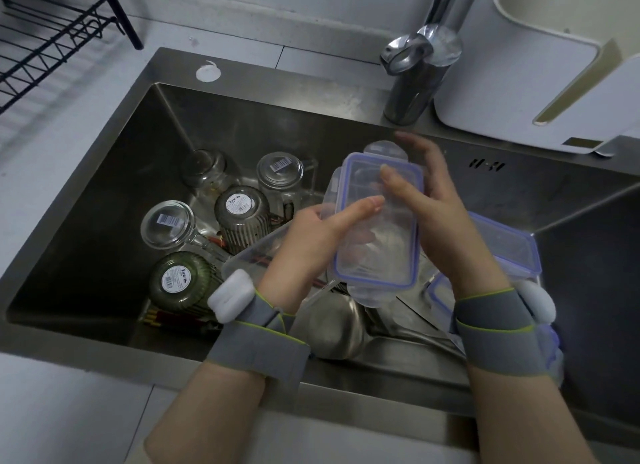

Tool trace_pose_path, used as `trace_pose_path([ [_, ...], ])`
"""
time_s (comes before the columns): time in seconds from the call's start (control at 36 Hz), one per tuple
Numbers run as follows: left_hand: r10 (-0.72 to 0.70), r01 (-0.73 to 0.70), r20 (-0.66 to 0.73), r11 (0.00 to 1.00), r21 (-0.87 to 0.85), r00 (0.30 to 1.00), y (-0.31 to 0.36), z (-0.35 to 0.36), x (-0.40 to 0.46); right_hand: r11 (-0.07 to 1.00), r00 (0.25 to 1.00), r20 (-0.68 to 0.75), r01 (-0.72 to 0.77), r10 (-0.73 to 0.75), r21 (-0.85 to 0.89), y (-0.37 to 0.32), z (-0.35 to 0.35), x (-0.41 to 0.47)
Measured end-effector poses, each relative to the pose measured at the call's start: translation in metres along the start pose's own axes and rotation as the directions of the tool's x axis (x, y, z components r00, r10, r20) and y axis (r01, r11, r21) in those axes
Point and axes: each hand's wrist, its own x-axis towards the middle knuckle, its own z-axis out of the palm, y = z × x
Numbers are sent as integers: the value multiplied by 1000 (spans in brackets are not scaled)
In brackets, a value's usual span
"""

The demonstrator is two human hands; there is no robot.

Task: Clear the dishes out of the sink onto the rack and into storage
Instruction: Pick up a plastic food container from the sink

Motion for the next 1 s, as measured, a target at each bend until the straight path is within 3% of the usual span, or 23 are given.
trace_pose_path([
  [0.33,-30,30,21,1000,-2,999,2,-1,0,989,990,93,111,-102,-99,-1,1,-1],
  [1.0,-75,74,64,997,26,995,-2,-3,2,994,997,2,-73,73,-82,-2,-1,-1],
])
